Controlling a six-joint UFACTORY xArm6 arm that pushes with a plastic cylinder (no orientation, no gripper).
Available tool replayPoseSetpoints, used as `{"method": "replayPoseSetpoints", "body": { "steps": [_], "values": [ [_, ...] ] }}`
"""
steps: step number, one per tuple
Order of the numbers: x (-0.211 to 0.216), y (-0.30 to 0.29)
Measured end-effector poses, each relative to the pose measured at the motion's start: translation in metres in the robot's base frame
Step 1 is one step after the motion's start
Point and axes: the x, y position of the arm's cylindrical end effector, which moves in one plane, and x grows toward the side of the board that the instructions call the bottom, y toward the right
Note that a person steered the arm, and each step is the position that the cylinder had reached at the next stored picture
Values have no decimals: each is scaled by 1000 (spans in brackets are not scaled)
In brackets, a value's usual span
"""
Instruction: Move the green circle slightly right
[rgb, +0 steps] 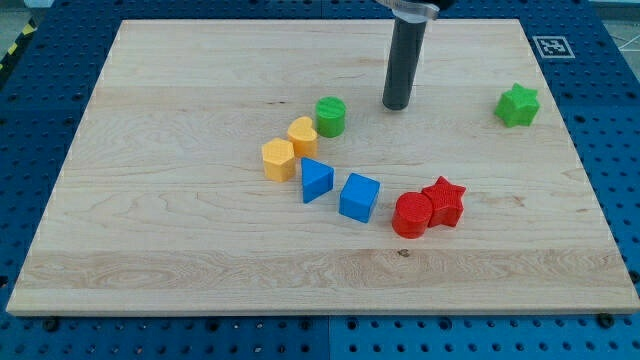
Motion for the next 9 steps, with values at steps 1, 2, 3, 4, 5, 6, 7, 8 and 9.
{"method": "replayPoseSetpoints", "body": {
  "steps": [1,2,3,4,5,6,7,8,9],
  "values": [
    [-37,-51],
    [-42,-104],
    [-19,-137],
    [17,-139],
    [37,-98],
    [37,-28],
    [37,13],
    [52,10],
    [81,16]
  ]
}}
